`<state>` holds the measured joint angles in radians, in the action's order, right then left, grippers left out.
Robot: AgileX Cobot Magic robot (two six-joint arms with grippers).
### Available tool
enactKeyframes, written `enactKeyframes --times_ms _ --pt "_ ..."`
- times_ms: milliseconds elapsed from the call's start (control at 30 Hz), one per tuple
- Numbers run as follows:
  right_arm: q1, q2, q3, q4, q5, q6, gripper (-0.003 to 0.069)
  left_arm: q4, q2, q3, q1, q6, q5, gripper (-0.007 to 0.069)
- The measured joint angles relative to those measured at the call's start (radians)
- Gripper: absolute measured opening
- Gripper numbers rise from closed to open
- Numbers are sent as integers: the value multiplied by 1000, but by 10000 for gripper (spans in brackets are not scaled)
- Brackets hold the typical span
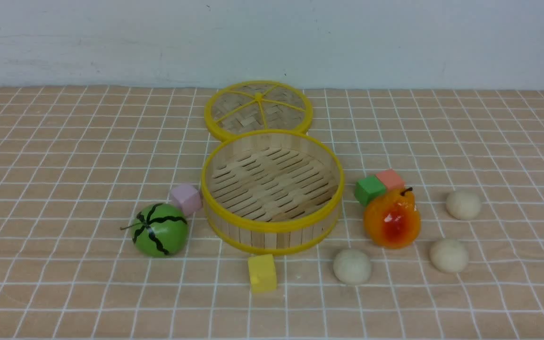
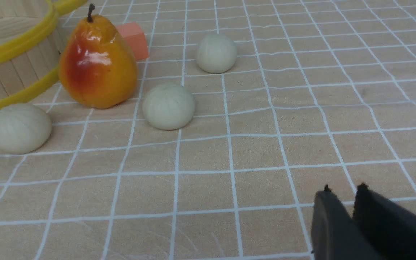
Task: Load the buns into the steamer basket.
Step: Use the right arm to grab a steamed stuffed bun
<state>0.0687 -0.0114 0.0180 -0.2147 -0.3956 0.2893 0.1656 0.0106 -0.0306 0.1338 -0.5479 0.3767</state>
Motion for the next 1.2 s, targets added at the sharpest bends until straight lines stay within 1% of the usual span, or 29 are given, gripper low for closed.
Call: enactKeyframes --times_ms 633,767,1067,1200 --pt "0 0 0 -10 0 0 133 0 0 0 0 0 0 238" --pt "0 0 3 -81 15 0 138 0 0 0 0 0 0 238" --pt "0 0 9 -307 36 0 149 0 0 0 0 0 0 238" --pt "0 0 9 -328 37 0 154 0 0 0 0 0 0 238"
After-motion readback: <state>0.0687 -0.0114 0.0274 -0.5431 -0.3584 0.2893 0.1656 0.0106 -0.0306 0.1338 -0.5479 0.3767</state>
